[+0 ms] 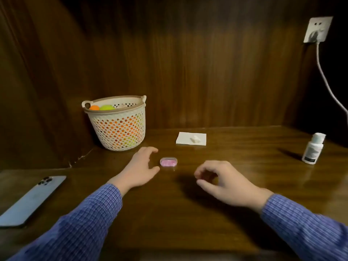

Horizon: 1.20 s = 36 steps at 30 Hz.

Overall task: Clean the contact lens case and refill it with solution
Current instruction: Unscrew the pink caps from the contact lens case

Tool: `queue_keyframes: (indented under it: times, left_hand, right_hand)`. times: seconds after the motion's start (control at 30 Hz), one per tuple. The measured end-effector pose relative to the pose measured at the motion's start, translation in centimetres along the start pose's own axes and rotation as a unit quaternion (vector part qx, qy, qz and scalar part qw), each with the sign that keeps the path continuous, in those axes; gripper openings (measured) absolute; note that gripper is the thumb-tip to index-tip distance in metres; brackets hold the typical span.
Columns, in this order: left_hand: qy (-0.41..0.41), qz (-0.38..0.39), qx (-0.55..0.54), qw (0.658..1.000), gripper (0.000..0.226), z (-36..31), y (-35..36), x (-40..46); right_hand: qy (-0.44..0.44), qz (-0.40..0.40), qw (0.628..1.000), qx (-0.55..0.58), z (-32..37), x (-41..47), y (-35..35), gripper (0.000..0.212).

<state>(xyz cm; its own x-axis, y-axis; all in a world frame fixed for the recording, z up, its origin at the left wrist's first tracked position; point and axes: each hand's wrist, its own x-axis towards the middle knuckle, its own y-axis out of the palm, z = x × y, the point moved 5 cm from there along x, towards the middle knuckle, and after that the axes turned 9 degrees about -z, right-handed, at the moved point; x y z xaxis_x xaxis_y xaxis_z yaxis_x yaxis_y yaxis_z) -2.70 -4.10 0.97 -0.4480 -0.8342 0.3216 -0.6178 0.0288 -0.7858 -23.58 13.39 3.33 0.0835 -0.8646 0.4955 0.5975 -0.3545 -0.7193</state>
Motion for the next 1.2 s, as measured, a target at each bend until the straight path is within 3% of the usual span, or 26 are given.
queue_keyframes:
  times: [0.17, 0.33, 0.47, 0.57, 0.67, 0.97, 1.2]
  left_hand:
    - [0.003, 0.055, -0.006, 0.998, 0.066, -0.1, 3.5, 1.9]
    - [0.046, 0.038, -0.019, 0.998, 0.036, -0.8, 5.0, 2.7]
    - [0.077, 0.052, -0.09, 0.992, 0.026, -2.3, 6.6, 2.3]
    - [0.038, 0.043, -0.157, 0.986, 0.027, -2.6, 7.4, 2.3]
    - [0.004, 0.038, -0.206, 0.978, 0.026, -2.3, 7.5, 2.3]
    - [-0.03, 0.03, -0.254, 0.966, 0.022, -2.2, 7.4, 2.5]
    - [-0.048, 0.04, -0.275, 0.959, 0.032, -2.1, 7.4, 2.6]
  right_hand:
    - [0.035, -0.012, 0.999, -0.033, -2.9, 5.0, 3.3, 0.023]
    - [0.016, -0.013, 0.998, -0.066, -4.8, 7.0, 5.2, 0.031]
    - [-0.018, -0.005, 0.997, -0.077, -5.9, 6.6, 5.3, 0.03]
    - [-0.025, -0.014, 0.997, -0.074, -6.3, 6.4, 4.3, 0.024]
    - [-0.025, -0.003, 0.998, -0.061, -6.0, 6.2, 3.5, 0.033]
    - [-0.049, -0.012, 0.994, -0.101, -4.5, 6.2, 3.3, 0.035]
    - [-0.057, -0.022, 0.992, -0.111, -4.5, 6.4, 3.6, 0.03]
